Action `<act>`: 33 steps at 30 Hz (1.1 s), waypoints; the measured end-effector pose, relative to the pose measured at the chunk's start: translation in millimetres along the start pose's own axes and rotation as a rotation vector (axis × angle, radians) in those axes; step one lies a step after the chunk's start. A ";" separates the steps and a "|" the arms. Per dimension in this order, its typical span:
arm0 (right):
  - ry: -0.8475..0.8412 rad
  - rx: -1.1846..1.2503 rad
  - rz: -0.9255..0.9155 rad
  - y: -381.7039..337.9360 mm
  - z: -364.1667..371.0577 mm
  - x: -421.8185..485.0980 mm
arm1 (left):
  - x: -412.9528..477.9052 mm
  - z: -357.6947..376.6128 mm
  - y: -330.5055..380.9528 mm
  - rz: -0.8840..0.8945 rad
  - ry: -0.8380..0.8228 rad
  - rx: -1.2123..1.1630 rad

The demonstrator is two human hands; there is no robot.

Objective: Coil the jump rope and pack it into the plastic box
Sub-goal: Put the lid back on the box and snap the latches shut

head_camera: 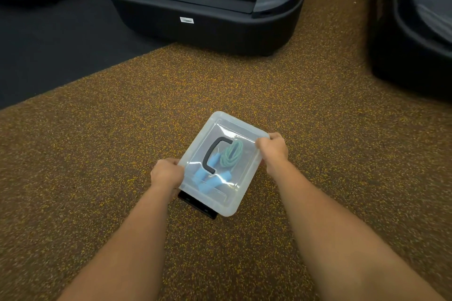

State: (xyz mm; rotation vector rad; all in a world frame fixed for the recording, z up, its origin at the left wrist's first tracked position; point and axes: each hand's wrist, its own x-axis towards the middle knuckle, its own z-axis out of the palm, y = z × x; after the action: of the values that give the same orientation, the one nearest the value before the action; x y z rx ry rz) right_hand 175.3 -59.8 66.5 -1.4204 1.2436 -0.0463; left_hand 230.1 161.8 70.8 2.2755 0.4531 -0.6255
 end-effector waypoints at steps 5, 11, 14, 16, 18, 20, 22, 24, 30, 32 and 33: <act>0.113 0.096 0.035 3.7 -12.8 2.8 | -8.0 4.9 8.4 0.039 0.038 -0.019; 0.231 0.034 0.057 11.0 -27.8 3.5 | -12.3 8.8 15.6 0.094 0.051 -0.049; 0.236 0.034 0.078 17.9 -37.0 1.9 | -15.2 10.6 19.2 0.124 0.056 -0.037; 0.234 0.097 0.077 20.5 -43.0 -2.3 | -15.9 10.6 21.0 0.133 0.058 -0.032; 0.214 0.186 0.106 24.6 -47.1 -6.7 | -16.1 10.6 22.1 0.151 0.054 -0.023; 0.184 0.251 0.150 30.3 -51.3 -10.9 | -16.8 10.9 23.2 0.186 0.047 0.021; 0.140 0.285 0.203 41.3 -56.0 -8.7 | -17.4 12.0 25.0 0.223 0.046 0.058; 0.101 0.297 0.235 52.5 -61.9 -7.4 | -18.9 13.6 27.8 0.238 0.051 0.043; 0.105 0.345 0.242 67.0 -71.7 -18.0 | -21.7 21.5 30.6 0.244 0.087 -0.005; 0.111 0.357 0.237 68.6 -73.0 -21.5 | -21.8 23.0 30.1 0.235 0.085 -0.011; 0.116 0.354 0.236 69.7 -73.4 -22.2 | -22.1 23.2 29.8 0.228 0.079 -0.016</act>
State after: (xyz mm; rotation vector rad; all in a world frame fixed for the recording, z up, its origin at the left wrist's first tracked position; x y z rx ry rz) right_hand 74.4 -77.8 51.4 -0.9719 1.4124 -0.1805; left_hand 219.5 121.8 85.2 2.3005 0.2299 -0.4173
